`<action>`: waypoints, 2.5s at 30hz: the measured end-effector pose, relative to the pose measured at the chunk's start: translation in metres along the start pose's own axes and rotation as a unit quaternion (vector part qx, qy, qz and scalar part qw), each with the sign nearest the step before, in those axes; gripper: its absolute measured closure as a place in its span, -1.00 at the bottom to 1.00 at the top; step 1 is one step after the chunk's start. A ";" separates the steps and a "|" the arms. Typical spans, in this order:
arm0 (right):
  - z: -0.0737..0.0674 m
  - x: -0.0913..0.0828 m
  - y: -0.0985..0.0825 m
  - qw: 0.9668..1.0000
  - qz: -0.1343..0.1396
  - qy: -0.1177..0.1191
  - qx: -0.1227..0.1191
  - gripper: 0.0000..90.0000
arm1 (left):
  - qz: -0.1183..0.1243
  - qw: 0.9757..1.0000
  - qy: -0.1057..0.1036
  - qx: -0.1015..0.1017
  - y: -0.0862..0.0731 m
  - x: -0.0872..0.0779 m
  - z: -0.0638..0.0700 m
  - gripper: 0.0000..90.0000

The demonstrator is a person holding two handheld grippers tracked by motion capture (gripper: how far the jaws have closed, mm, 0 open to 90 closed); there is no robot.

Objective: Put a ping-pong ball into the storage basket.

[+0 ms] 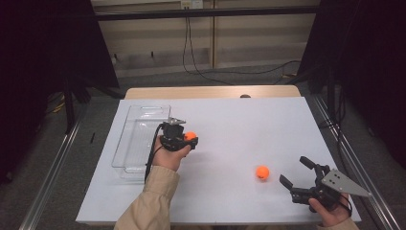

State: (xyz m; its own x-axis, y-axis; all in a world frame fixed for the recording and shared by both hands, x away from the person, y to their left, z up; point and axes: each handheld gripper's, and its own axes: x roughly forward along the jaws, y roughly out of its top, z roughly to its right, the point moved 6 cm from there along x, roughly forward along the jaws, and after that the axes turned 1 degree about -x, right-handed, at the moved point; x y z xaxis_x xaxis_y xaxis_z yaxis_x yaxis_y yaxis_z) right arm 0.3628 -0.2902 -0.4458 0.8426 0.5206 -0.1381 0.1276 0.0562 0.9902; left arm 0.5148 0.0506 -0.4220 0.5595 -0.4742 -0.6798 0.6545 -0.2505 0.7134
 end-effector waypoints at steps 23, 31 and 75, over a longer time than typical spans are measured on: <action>0.000 0.000 0.001 1.000 0.003 -0.002 0.002 -0.91 | -0.006 1.000 0.000 0.004 0.006 -0.012 -0.005 0.13; 0.001 0.000 0.001 1.000 0.000 0.000 -0.002 -0.91 | -0.017 1.000 -0.001 0.017 0.008 -0.017 -0.008 0.13; 0.000 0.000 0.001 1.000 0.003 -0.001 0.005 -0.91 | -0.027 0.999 -0.002 0.021 0.016 -0.034 -0.016 0.13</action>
State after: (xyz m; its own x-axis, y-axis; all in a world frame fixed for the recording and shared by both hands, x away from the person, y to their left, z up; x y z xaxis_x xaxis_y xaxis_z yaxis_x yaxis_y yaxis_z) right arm 0.3632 -0.2898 -0.4448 0.8447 0.5183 -0.1332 0.1281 0.0459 0.9907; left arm 0.5142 0.0758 -0.3901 0.5217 -0.4634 -0.7163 0.6617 -0.3102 0.6826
